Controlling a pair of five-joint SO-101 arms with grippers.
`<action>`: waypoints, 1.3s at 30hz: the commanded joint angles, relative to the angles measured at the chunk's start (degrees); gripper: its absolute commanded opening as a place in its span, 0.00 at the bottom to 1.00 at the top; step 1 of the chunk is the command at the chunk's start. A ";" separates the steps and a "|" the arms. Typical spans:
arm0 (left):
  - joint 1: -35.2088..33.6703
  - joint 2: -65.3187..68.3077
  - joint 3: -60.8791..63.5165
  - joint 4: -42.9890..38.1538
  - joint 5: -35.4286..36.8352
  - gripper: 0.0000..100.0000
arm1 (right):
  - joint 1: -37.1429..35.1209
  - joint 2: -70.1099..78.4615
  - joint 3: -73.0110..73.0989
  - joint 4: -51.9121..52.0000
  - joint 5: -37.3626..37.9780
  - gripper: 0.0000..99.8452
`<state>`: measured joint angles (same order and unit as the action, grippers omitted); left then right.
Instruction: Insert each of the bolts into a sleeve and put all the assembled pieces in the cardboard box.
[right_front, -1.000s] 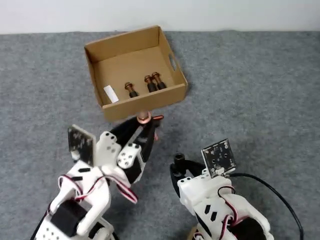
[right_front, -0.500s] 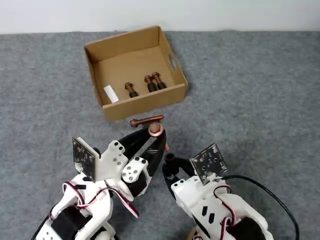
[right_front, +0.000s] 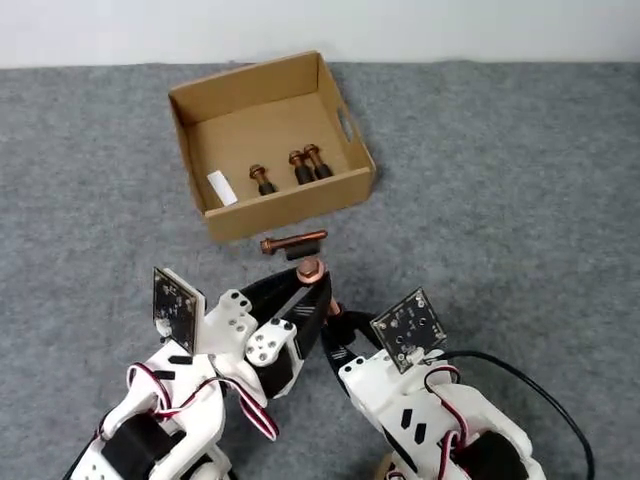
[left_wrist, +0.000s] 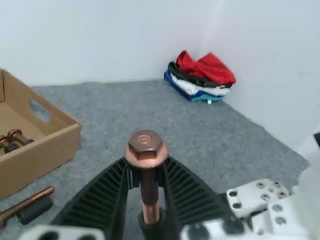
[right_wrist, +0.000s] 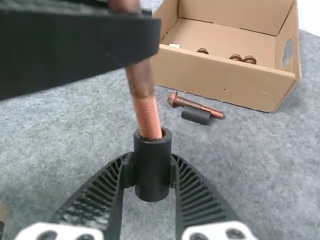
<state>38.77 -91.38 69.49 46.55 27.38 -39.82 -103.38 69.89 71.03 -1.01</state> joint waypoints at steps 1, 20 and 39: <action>0.18 -0.35 -1.98 0.53 0.26 0.01 | -0.13 -0.31 -0.70 -1.45 0.62 0.01; 3.87 -0.26 5.49 8.79 -0.26 0.01 | -0.13 -0.31 -0.70 -6.37 11.34 0.01; -3.60 -0.26 -4.44 16.53 -9.76 0.22 | 0.22 -0.31 0.26 -5.76 11.16 0.01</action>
<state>36.84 -91.82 70.02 61.93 18.68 -39.82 -103.21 70.51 67.34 9.63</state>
